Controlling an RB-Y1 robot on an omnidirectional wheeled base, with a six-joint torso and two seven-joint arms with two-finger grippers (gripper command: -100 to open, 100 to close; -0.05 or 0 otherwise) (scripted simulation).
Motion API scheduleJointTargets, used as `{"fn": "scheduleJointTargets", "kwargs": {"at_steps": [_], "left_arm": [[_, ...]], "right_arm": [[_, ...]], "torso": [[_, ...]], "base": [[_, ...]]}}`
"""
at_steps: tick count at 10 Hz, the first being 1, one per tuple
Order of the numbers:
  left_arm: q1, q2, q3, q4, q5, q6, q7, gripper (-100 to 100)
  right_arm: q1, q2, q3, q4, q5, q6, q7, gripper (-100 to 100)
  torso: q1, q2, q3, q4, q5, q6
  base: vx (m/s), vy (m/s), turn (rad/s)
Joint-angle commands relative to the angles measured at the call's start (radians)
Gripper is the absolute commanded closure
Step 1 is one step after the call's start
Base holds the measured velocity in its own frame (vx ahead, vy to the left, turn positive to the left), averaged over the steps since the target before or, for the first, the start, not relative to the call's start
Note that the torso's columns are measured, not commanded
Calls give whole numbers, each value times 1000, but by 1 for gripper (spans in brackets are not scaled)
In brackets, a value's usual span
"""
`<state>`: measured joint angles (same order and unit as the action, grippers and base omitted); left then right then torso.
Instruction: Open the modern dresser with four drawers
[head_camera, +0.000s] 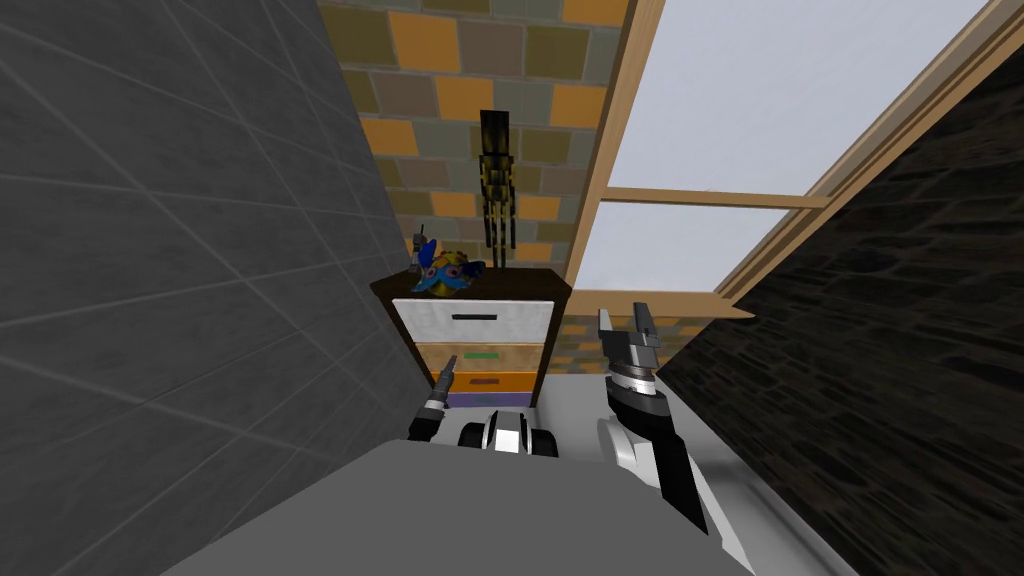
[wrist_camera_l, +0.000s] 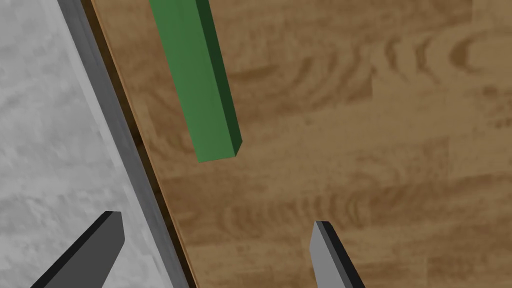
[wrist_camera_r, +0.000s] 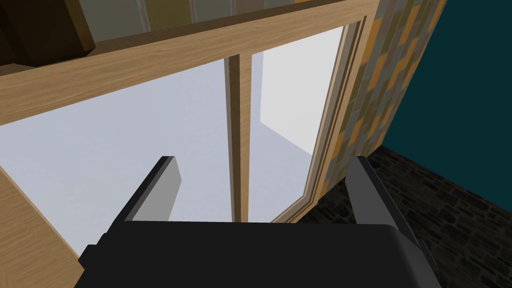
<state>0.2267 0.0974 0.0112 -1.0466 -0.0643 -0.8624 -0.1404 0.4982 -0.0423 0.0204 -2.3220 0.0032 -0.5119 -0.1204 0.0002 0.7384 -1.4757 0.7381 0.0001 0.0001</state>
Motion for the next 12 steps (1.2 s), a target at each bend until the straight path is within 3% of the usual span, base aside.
{"fn": "scheduleJointTargets", "kwargs": {"at_steps": [1,3,6,7,8,9,10,11,12], "left_arm": [[-9,-43,3,49,1,-15,1,-100],[-13,-83,4,70,1,-21,2,-100],[-34,-67,7,30,3,36,6,-100],[-28,-71,6,35,2,23,3,-100],[-12,-72,3,50,1,-4,3,100],[-25,-72,6,54,2,7,2,100],[-36,-77,54,55,17,0,-10,100],[-36,-77,60,55,17,0,-10,100],[-45,-81,99,60,32,7,-21,100]], "right_arm": [[0,0,0,0,0,0,0,0],[0,0,0,0,0,0,0,0],[0,0,0,0,0,0,0,0],[0,0,0,0,0,0,0,0],[0,0,0,0,0,0,0,0],[0,0,0,0,0,0,0,0],[0,0,0,0,0,0,0,0],[-1,0,0,0,0,0,0,0],[0,0,0,0,0,0,0,0]], "torso": [[0,-1,-1,0,0,0],[0,0,0,0,0,0],[0,-1,0,0,0,0],[0,-2,-1,-1,0,0],[0,0,0,0,0,0],[0,3,1,0,0,0],[4,-5,-1,-4,3,1],[3,-3,-1,0,1,2],[2,-1,0,0,1,0]], "base": [[43,-18,-3],[25,-12,-2],[30,-5,1],[24,-4,-1],[-24,3,-2],[-22,0,9],[-102,-4,-338],[-124,16,-268],[-159,39,-376]]}}
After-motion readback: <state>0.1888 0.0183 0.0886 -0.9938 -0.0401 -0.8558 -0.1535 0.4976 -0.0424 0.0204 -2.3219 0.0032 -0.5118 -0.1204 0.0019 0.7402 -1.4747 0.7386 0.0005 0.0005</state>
